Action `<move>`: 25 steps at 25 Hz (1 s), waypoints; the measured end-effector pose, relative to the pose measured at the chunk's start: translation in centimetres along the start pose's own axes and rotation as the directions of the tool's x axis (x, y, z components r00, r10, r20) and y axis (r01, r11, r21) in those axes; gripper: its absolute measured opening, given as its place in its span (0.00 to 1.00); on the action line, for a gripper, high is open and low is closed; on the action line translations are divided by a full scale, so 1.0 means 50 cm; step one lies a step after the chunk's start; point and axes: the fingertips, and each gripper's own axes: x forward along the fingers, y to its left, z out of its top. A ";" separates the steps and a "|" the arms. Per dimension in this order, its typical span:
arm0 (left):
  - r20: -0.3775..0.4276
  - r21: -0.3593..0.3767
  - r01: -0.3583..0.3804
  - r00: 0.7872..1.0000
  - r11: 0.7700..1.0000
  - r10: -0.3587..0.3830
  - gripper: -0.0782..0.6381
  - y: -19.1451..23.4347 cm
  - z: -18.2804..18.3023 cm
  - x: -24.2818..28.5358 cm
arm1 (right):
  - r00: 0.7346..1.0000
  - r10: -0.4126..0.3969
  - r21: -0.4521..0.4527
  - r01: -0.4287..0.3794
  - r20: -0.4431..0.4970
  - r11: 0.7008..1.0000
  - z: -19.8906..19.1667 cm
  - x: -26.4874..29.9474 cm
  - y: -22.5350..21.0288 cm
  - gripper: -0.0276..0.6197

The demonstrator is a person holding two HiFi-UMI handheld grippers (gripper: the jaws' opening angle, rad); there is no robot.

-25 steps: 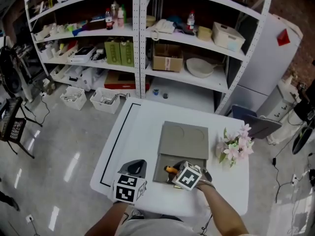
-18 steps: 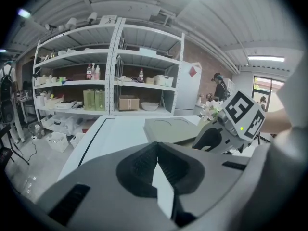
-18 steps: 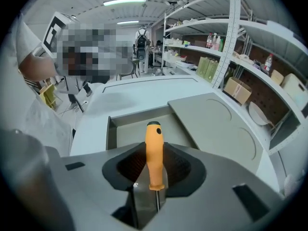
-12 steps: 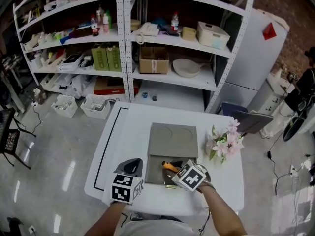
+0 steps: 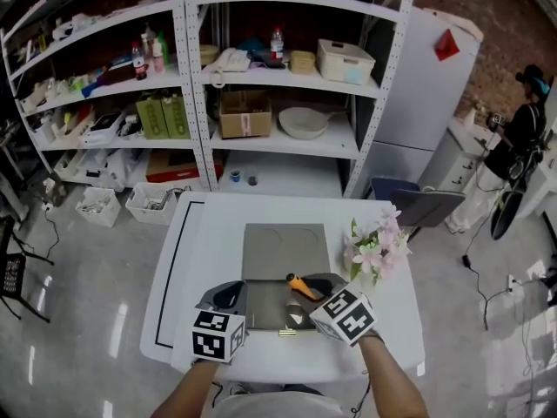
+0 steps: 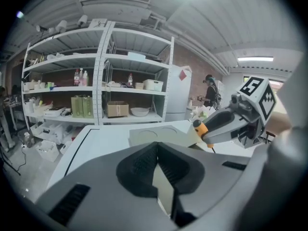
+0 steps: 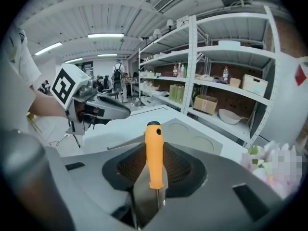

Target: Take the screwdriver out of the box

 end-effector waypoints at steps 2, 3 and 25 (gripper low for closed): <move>0.006 0.008 0.007 1.000 1.000 -0.007 0.12 -0.008 0.009 0.002 | 0.999 -0.031 0.026 0.030 0.045 0.999 0.014 -0.025 -0.010 0.22; 0.009 0.011 0.009 1.000 1.000 -0.009 0.12 -0.011 0.013 0.003 | 0.997 -0.047 0.039 0.044 0.065 0.998 0.020 -0.038 -0.015 0.22; 0.043 0.029 -0.002 0.999 1.000 0.001 0.12 -0.019 0.050 0.003 | 0.910 -0.299 0.321 0.203 0.287 0.925 0.035 -0.182 -0.099 0.22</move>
